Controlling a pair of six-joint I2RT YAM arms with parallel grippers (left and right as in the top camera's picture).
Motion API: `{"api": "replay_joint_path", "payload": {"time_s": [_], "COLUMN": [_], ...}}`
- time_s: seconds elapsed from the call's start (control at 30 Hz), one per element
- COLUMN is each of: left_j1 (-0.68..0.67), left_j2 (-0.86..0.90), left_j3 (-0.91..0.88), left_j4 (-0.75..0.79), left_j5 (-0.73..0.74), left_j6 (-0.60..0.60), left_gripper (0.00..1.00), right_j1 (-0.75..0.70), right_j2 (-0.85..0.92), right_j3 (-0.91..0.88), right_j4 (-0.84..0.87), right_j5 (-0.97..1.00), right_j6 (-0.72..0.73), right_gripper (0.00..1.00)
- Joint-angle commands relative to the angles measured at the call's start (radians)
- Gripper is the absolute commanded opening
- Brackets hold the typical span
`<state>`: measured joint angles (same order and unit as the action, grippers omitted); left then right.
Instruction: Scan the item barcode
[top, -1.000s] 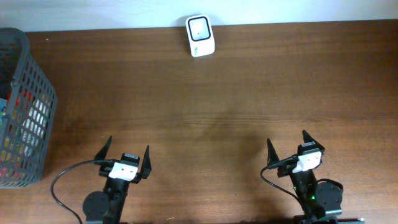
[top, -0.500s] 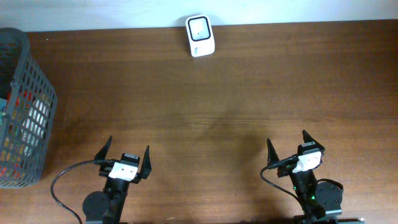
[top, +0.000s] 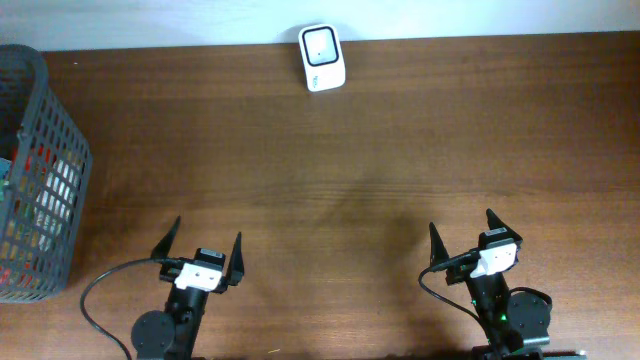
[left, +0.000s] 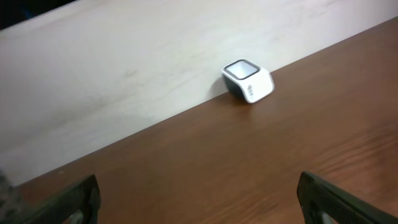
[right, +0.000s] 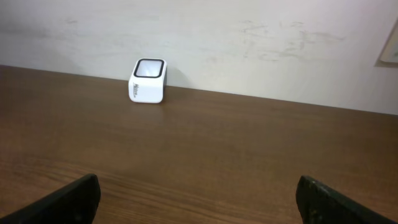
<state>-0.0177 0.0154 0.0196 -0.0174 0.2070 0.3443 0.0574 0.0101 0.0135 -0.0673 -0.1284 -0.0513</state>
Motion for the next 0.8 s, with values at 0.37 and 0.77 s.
{"api": "replay_joint_path", "payload": {"time_s": [0.37, 0.77], "left_j1": [-0.001, -0.001], "left_j2": [0.711, 1.460], "left_j3": [0.988, 1.969], "left_j4": [-0.604, -1.252], "left_j5": [0.072, 0.199], "left_j6": [0.002, 0.000], "left_gripper": [0.99, 0.99], "right_j1": [-0.005, -0.005], "right_j2": [-0.006, -0.006], "right_j3": [-0.008, -0.008], "right_j4": [0.000, 0.000], "right_j5": [0.006, 0.006], "right_j6": [0.010, 0.010], "right_gripper": [0.99, 0.99]}}
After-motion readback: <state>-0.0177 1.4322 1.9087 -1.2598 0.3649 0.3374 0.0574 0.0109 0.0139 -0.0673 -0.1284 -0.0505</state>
